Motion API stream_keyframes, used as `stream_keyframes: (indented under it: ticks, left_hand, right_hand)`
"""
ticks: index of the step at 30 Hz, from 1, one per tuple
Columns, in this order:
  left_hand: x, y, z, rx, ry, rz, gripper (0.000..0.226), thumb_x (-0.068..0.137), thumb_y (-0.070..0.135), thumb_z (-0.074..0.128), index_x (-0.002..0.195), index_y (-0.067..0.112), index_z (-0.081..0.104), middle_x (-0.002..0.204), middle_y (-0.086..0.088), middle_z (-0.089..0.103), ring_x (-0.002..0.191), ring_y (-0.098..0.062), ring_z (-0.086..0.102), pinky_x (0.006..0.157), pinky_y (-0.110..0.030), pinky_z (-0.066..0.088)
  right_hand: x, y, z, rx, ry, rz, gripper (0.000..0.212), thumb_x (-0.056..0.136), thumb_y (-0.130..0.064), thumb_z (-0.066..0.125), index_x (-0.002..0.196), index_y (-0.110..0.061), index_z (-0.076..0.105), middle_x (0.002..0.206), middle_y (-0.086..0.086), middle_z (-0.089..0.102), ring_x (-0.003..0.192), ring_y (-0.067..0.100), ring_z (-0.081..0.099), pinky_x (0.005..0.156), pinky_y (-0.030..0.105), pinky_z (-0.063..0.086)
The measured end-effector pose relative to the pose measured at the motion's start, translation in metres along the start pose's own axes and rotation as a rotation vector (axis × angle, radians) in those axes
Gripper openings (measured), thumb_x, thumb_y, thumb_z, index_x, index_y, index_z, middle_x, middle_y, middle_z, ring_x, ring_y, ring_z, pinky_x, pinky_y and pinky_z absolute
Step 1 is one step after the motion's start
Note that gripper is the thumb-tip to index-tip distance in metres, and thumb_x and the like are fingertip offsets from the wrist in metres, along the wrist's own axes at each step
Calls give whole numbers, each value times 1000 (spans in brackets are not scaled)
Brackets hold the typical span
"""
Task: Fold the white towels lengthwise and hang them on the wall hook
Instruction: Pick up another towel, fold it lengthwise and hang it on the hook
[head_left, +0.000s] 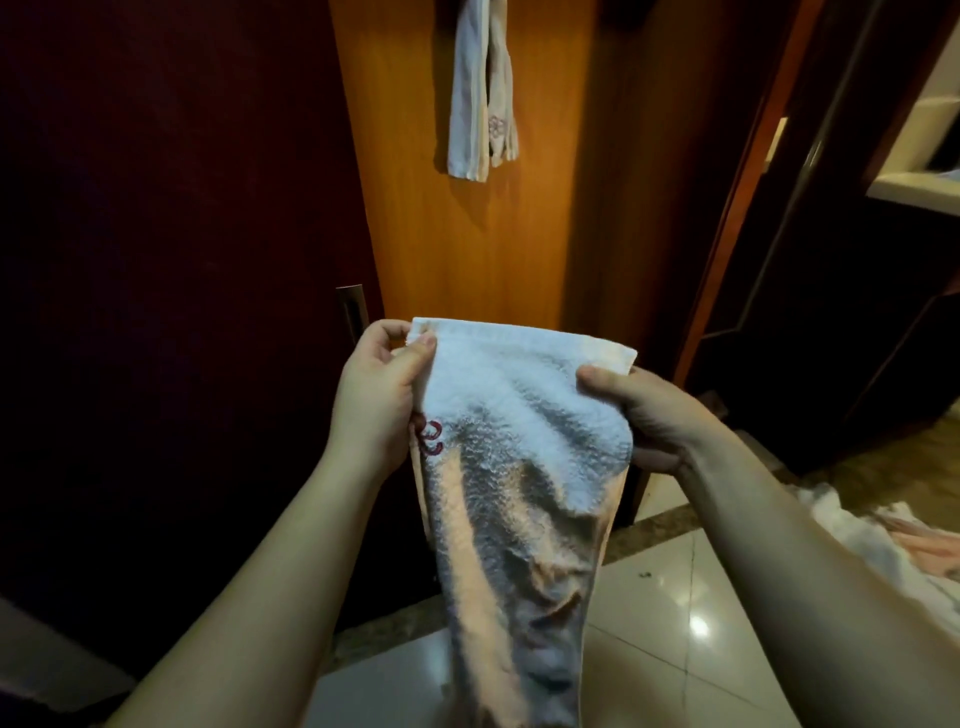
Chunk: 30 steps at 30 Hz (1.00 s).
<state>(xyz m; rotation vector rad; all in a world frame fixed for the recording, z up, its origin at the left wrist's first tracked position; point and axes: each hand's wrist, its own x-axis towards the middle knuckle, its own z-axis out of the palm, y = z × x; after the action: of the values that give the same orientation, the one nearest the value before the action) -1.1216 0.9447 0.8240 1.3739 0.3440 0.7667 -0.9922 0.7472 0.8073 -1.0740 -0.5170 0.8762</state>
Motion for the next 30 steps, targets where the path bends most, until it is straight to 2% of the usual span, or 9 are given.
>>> stream_keyframes:
  ticks: [3,5,8,11,14,19,22,27,30]
  left_hand:
    - [-7,-8,0,70,38,-25,8,97,14,60,91,15,55,66,5,66,58,-16,57,52,-28,37]
    - [-17,-11,5,115,93,-22,7,96,20,63,92,17,57,71,0,69,61,-16,64,50,-28,43]
    - [-42,-10,19,167,197,24,9,97,25,62,98,17,58,73,-4,68,58,-12,63,53,-31,48]
    - [-73,-5,37,114,202,32,7,100,21,59,102,15,57,72,1,70,56,-9,65,47,-22,48]
    - [-95,0,51,26,144,31,5,98,18,60,103,18,59,92,-7,73,77,-9,73,58,-16,52]
    - [-105,5,54,47,88,108,8,98,12,59,103,18,59,92,-5,73,79,-9,72,62,-17,54]
    - [-104,6,54,95,57,114,10,98,13,59,105,19,61,94,0,73,82,-5,72,65,-17,55]
    - [-99,6,52,259,-137,128,23,98,13,60,117,23,66,112,15,71,107,1,65,91,-26,56]
    - [-92,2,49,254,-226,106,27,97,10,60,122,19,66,140,16,56,129,6,50,106,-22,45]
  right_hand:
    - [0,6,4,115,106,86,66,65,-19,90,122,3,65,117,25,68,100,34,71,83,45,60]
    - [2,13,14,122,305,11,43,89,-17,68,126,3,60,116,24,69,100,34,71,81,44,61]
    - [-7,27,38,-56,518,-134,27,99,-27,59,114,-8,69,105,12,75,97,28,73,87,44,58]
    - [-28,38,68,-483,626,-220,24,101,-43,51,103,-28,69,88,-14,73,83,-4,68,73,15,52]
    - [-41,42,86,-562,586,-335,17,102,-39,48,103,-37,65,84,-21,71,80,-14,63,60,2,42]
    - [-44,30,89,-552,592,-369,26,103,-37,47,89,-31,67,77,-29,69,69,-10,64,54,5,42]
    - [-42,26,88,-574,575,-399,27,104,-37,46,94,-27,69,76,-19,72,68,-8,65,54,6,43]
    - [-40,19,86,-586,464,-339,39,102,-49,39,115,-27,69,94,-10,74,88,-6,67,71,8,49]
    - [-38,13,81,-541,401,-275,59,86,-69,34,113,-30,68,102,-8,75,98,3,69,94,31,53]
